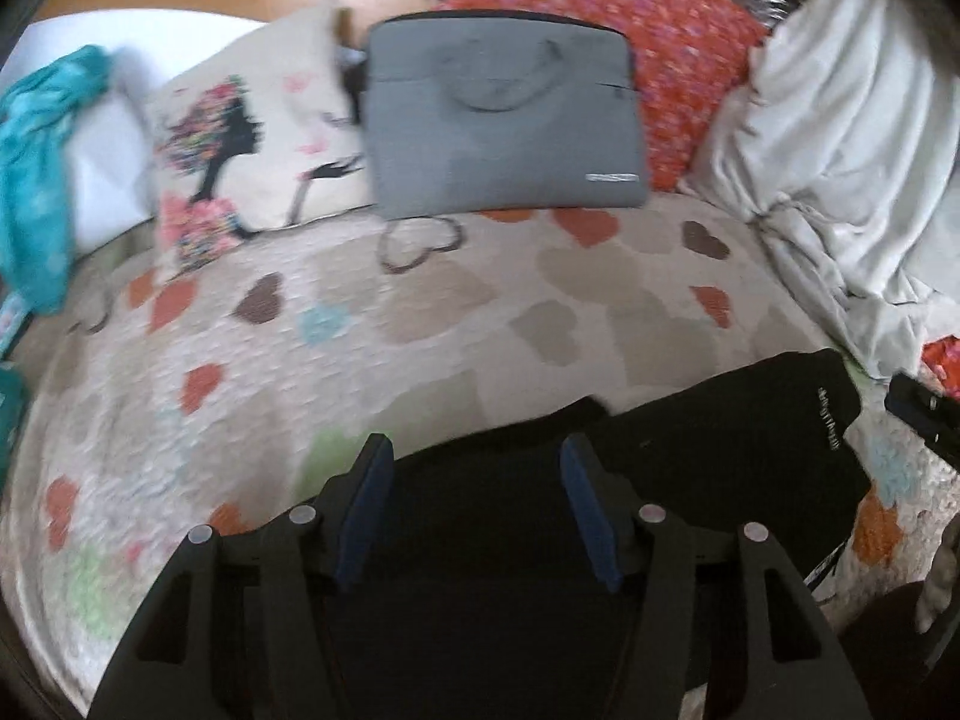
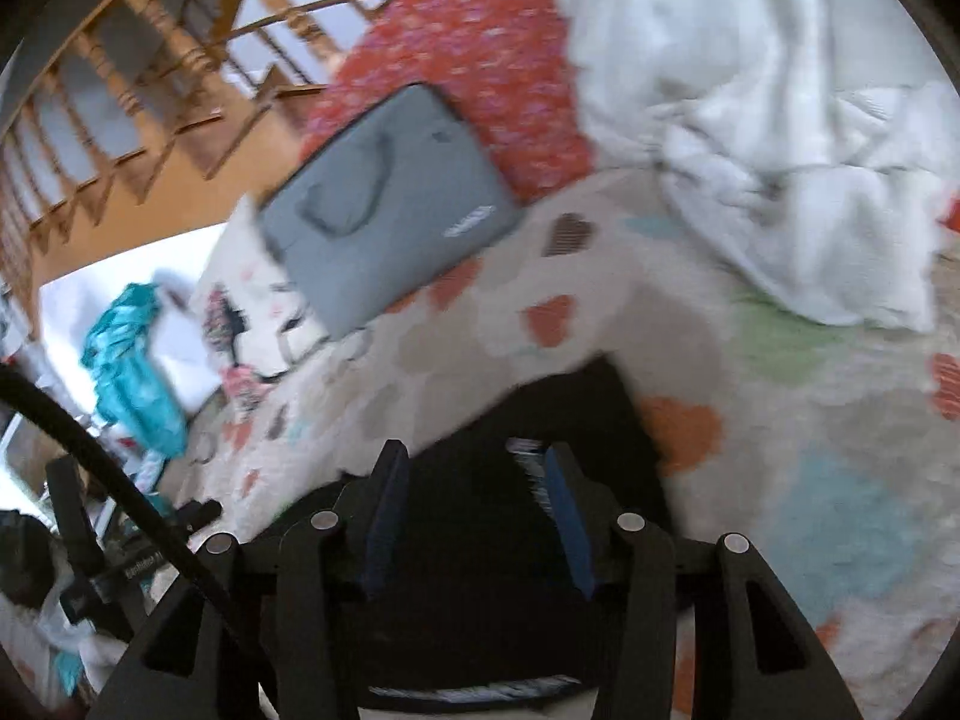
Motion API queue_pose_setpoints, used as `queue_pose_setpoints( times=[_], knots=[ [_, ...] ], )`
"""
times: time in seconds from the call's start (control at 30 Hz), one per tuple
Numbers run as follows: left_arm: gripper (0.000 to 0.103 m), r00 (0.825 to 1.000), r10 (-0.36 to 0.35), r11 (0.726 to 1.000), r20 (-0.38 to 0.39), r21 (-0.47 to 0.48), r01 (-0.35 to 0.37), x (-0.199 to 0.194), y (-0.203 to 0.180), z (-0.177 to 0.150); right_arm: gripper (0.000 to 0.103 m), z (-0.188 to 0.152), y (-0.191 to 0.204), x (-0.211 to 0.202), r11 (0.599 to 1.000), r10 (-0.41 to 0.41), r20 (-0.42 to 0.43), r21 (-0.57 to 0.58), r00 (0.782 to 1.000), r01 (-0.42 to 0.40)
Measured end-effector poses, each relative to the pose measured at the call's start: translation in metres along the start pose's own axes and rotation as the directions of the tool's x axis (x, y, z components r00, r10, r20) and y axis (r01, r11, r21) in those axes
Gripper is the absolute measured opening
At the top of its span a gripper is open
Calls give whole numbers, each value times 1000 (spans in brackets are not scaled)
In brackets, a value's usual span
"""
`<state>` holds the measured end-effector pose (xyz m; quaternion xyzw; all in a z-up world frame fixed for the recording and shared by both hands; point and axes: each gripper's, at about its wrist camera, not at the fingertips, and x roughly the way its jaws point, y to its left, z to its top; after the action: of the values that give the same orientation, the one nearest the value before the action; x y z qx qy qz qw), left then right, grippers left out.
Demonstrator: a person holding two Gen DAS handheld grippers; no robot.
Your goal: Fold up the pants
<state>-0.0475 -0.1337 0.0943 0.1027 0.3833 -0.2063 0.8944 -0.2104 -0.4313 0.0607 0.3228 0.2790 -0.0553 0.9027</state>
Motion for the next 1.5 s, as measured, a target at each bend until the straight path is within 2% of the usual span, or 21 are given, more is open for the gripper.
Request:
queue_pose_setpoints(
  times=[0.13,0.23,0.37,0.43,0.53,0.63,0.7,0.73,0.77,0.93,1.0,1.07,1.1,1.17,1.2,1.33,1.37,1.4,1.43,1.47,1.5],
  knots=[
    [57,996,-79,995,-42,60,82,30,-32,26,53,-3,-15,-2,997,-75,-50,-16,996,74],
    [57,987,-142,982,-80,113,151,49,-69,42,53,-4,-26,-10,993,-119,-45,-8,992,118],
    [57,977,-176,966,-120,170,195,69,-114,52,53,1,-41,-6,993,-119,-60,21,991,120],
    [57,974,-200,966,-110,147,214,70,-121,52,53,13,-43,7,992,-123,-96,16,988,125],
    [57,968,-227,968,-110,85,236,68,-108,43,53,30,-41,29,995,-96,-144,14,985,99],
    [57,969,-214,973,-121,57,222,62,-88,29,56,37,-39,59,996,-78,-212,20,974,85],
    [57,972,-204,977,-114,45,210,52,-70,20,42,31,-42,67,995,-81,-222,32,972,90],
    [57,975,-197,979,-103,38,202,45,-59,16,13,29,-42,65,995,-81,-212,36,974,91],
    [57,978,-186,982,-92,28,189,38,-46,12,5,26,-44,62,996,-60,-211,53,976,72],
    [57,989,-129,991,-78,-56,125,21,12,0,1,29,-40,19,994,34,-147,107,989,-19],
    [57,991,-113,989,-74,-107,104,17,36,-6,2,28,-42,2,991,39,-139,129,990,-21],
    [57,990,-118,981,-72,-166,105,14,58,-14,5,27,-39,-10,994,9,-130,106,992,5],
    [57,990,-120,977,-71,-188,105,12,65,-17,13,27,-39,-10,996,-13,-130,89,991,25],
    [57,991,-121,968,-64,-228,103,8,80,-25,68,27,-41,0,994,-56,-155,86,986,70],
    [57,991,-124,964,-57,-245,106,5,86,-30,71,27,-42,8,993,-59,-156,95,986,74],
    [57,993,-113,957,-28,-273,101,-12,99,-49,71,30,-38,43,992,-102,-194,51,976,114],
    [57,995,-100,960,-24,-265,90,-16,100,-55,69,29,-38,55,992,-92,-226,59,970,108],
    [57,995,-92,962,-25,-260,83,-17,102,-58,61,27,-39,63,991,-85,-252,77,964,108],
    [57,996,-85,964,-29,-256,75,-18,103,-63,23,24,-39,68,990,-83,-269,85,959,109],
    [57,996,-82,964,-37,-256,70,-18,106,-67,8,22,-37,71,990,-87,-284,84,955,115],
    [57,996,-82,963,-42,-260,68,-17,108,-70,8,21,-33,69,990,-86,-288,87,954,115]
  ],
)
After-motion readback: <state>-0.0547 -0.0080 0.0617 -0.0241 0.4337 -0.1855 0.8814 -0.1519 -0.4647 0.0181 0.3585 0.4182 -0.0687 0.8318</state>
